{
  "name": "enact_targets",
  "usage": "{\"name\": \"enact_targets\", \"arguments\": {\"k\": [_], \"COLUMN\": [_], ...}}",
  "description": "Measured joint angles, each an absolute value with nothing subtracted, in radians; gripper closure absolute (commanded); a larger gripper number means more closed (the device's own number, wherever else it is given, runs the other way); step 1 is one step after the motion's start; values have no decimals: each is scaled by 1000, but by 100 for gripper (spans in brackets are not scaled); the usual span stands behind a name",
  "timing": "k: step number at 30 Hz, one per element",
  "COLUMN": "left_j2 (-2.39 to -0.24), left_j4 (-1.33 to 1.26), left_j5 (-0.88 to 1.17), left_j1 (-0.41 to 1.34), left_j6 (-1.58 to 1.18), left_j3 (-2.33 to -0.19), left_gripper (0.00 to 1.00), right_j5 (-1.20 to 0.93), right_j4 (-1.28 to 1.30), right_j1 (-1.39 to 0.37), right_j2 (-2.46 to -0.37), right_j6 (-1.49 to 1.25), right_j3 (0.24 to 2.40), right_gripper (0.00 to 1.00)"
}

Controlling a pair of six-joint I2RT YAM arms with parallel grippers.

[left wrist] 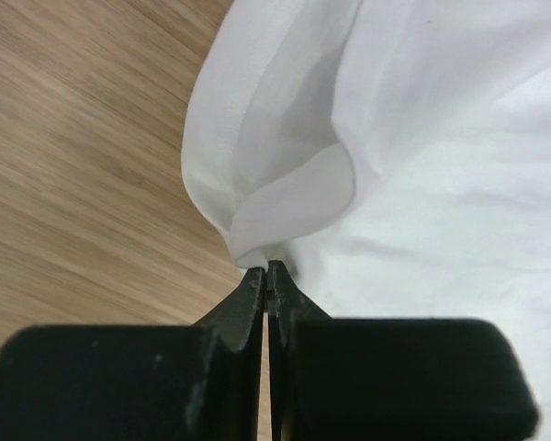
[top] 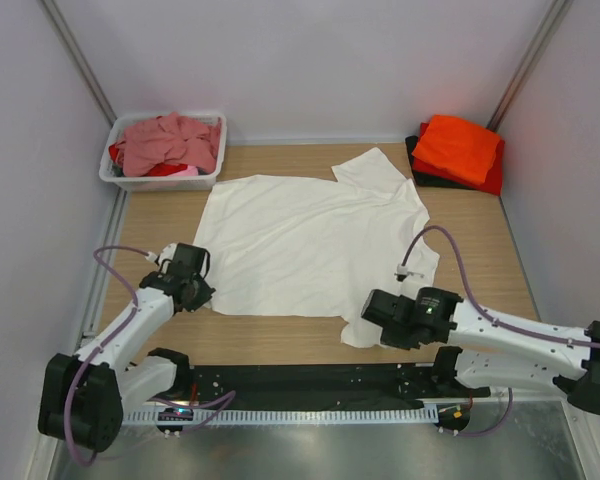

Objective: Fold and stack the t-shirts
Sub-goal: Fold the tshirt

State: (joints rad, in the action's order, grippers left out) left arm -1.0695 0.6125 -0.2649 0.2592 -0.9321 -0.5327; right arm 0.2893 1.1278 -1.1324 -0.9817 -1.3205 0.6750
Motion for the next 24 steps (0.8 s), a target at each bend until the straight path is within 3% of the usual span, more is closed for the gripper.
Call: {"name": "enact_targets", "arguments": {"k": [16, 24], "left_j2": [-896, -877], "left_j4": [856, 962], "left_j5": [-111, -85], "left_j1": [260, 260], "left_j6": [-960, -927], "left_j3": [-684, -814], "left_gripper": [100, 100], "right_j5": [530, 650], "right_j4": [1339, 1350], "right_j1": [-1137, -1137], "right_j2": [-580, -558], "right_j6": [-1481, -1477], "right_j3": [920, 1045], "right_gripper": [99, 98]}}
